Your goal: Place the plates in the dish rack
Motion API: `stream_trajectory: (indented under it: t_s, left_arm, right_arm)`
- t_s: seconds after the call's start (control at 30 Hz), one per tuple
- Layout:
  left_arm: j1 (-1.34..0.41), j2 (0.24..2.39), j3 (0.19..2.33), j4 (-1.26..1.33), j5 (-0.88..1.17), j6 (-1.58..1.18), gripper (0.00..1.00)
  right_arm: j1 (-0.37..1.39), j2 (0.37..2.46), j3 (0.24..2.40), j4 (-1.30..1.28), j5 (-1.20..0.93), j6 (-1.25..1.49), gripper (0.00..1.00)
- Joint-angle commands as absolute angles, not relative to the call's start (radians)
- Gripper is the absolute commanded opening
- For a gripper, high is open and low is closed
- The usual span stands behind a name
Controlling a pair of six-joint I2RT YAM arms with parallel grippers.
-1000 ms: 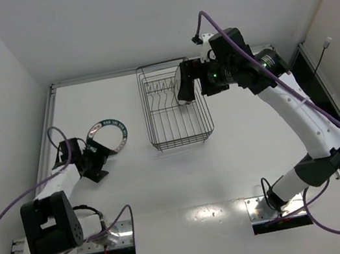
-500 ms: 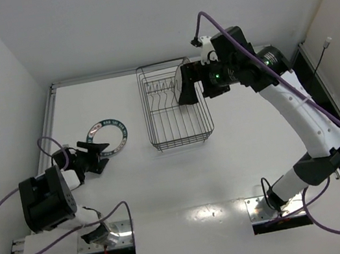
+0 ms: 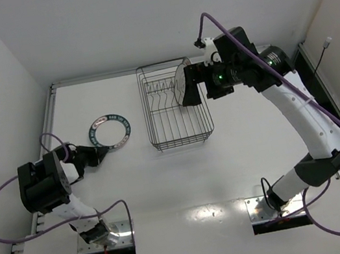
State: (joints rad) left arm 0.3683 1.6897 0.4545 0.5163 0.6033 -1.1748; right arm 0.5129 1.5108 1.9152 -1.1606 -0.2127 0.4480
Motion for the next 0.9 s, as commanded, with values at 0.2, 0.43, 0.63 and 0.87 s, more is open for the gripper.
stream_trajectory:
  t_s: [0.2, 0.43, 0.63, 0.87]
  left_arm:
    - [0.373, 1.312, 0.629, 0.151, 0.560, -1.197, 0.00]
    - [0.174, 1.238, 0.527, 0.514, 0.738, -1.452, 0.00]
    - [0.005, 1.172, 0.567, 0.600, 0.738, -1.553, 0.00]
    - [-0.083, 1.124, 0.687, 0.371, 0.690, -1.465, 0.00]
  right_arm:
    - [0.489, 1.506, 1.743, -0.918, -0.461, 0.512, 1.00]
    - [0.459, 1.650, 1.643, -0.698, -0.742, 0.600, 1.00]
    - [0.402, 1.747, 1.643, -0.563, -0.888, 0.638, 1.00]
    - [0.339, 1.776, 1.599, -0.500, -0.825, 0.661, 1.00]
